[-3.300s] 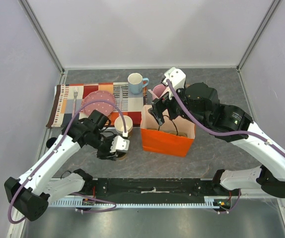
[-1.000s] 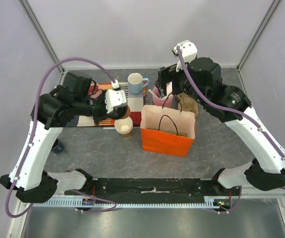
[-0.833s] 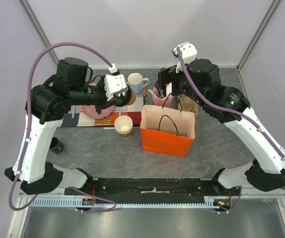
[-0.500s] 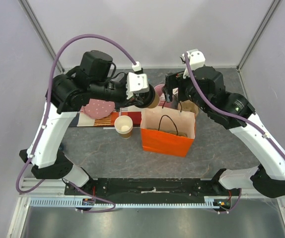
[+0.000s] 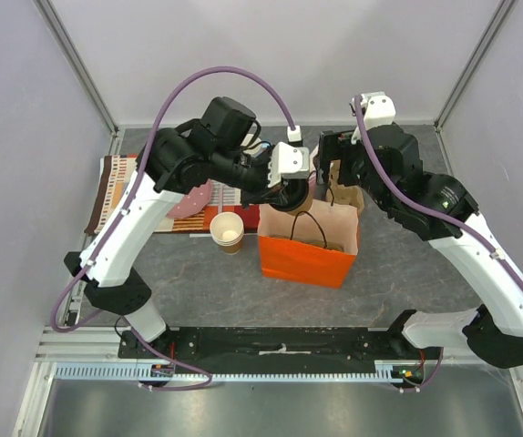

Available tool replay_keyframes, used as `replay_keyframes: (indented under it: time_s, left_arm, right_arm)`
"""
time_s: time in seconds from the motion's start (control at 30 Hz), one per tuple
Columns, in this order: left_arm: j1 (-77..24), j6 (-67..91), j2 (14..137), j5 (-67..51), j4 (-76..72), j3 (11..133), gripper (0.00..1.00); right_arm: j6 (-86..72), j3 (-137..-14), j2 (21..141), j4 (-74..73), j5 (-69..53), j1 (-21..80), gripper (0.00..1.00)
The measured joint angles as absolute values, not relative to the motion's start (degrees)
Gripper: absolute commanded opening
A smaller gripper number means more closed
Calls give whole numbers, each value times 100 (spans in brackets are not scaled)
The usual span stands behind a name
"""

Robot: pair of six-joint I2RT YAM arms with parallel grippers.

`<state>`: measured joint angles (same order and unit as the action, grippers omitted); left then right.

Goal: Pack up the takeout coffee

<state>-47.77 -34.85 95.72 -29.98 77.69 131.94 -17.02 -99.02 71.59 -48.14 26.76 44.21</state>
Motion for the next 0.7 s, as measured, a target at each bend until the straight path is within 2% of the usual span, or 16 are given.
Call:
replay_keyframes:
  time_s: [0.43, 0.7]
  left_arm:
    - [-4853, -3653, 9559, -2775, 7797, 12387, 2]
    - [-4845, -3649, 9953, -2687, 7791, 12387, 2]
  right_arm:
    - [-1675, -9863, 7181, -4901, 2687, 4327, 98]
    - [-1675, -9660, 7179, -4904, 2676, 4305, 98]
